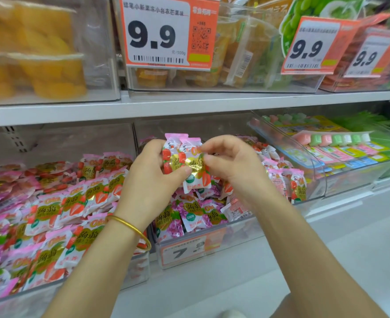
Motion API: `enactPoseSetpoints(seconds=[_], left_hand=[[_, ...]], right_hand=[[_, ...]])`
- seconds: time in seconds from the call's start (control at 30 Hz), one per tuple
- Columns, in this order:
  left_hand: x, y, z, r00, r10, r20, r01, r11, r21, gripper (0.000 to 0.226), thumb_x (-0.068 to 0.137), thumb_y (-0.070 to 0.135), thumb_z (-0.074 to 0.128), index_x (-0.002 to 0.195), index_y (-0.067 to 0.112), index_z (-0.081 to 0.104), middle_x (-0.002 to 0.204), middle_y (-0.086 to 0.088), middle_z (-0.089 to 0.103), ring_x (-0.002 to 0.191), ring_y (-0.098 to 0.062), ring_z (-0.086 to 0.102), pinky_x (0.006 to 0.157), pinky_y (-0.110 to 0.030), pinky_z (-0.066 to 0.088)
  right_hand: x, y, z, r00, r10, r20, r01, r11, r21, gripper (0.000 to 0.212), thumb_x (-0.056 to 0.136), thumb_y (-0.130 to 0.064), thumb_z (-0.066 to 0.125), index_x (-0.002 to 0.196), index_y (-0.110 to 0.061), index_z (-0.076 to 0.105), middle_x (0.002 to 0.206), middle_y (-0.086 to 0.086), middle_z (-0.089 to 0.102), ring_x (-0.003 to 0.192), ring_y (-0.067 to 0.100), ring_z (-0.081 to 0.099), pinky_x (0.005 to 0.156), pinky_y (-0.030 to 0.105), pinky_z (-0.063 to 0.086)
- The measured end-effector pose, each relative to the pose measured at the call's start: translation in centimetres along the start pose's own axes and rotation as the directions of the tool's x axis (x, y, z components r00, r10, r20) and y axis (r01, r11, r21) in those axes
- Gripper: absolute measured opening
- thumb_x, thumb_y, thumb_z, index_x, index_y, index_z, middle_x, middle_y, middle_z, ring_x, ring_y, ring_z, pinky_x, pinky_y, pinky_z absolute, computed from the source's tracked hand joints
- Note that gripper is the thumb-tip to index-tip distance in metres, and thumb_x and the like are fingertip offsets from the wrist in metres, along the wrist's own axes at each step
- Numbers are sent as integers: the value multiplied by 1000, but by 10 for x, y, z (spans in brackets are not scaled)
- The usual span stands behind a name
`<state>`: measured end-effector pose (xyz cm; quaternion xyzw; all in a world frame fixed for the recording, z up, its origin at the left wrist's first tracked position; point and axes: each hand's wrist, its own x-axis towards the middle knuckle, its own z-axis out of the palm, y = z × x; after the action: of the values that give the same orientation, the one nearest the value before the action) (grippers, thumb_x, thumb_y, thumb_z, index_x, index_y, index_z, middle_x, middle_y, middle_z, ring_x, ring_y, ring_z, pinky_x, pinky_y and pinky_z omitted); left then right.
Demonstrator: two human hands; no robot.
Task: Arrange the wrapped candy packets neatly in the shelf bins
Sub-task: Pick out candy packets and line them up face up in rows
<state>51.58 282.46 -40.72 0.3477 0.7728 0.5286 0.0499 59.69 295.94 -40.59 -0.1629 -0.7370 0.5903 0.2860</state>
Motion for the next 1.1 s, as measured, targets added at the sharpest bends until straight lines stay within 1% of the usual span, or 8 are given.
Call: enactPoseSetpoints(seconds=[0.13,0.3,0.53,0.6,0.7,0.8,1.0,1.1], left_hand=[[0,-1,2,1000,2,-19,-1,999,42,30,81,24,68,104,27,49,92,5,65,84,-15,64,77,-45,55],[1,-2,4,1000,1,-31,1,998,58,33,81,26,68,108,28,49,93,13,64,86,-9,64,79,-42,55],[1,-2,5,999,-2,-41,5,998,60,34,81,26,68,110,26,50,93,13,64,86,-7,63,79,-41,56],[1,-2,5,999,0,-36,2,998,67,34,81,26,67,111,26,50,94,13,63,86,-6,63,78,-41,56],[0,-1,5,1000,2,-30,0,998,66,32,82,26,67,108,28,49,93,14,63,85,-5,63,78,-40,56],[-1,-1,5,1000,4,-29,-2,998,60,30,82,25,67,106,29,48,93,14,63,85,-5,63,79,-40,55],[-1,-1,5,999,2,-37,0,999,48,30,83,25,66,106,29,48,93,14,63,86,-6,63,79,-40,55],[-1,-2,5,999,2,-40,-1,1000,26,30,83,24,66,106,28,49,94,13,65,87,-6,64,79,-40,55]], right_hand=[[3,-4,-40,990,-50,-131,-17,884,-467,24,85,5,59,85,-18,66,81,-11,62,71,2,59,66,14,50],[-3,12,-54,974,173,147,50,468,-882,8,82,-12,68,87,-16,73,87,-4,67,82,14,60,74,28,53],[-10,6,-49,953,294,71,43,102,-994,36,77,-47,70,103,-24,63,106,1,52,109,23,44,83,35,42],[-12,3,-46,949,308,72,50,79,-996,37,78,-47,68,105,-23,60,106,0,53,111,24,43,81,35,37],[-12,2,-45,949,295,113,71,150,-986,26,79,-34,70,101,-23,60,100,-3,55,108,22,45,79,31,36],[-11,1,-49,955,252,158,51,385,-921,20,80,-15,69,93,-25,58,107,-5,55,102,21,55,77,31,48],[-12,-11,-47,991,3,131,76,804,-590,30,78,5,58,81,-25,61,106,-8,60,79,-5,58,59,12,44],[-9,-9,-39,996,15,92,13,954,-300,24,81,8,58,76,-15,64,86,2,71,70,3,62,55,16,47]])
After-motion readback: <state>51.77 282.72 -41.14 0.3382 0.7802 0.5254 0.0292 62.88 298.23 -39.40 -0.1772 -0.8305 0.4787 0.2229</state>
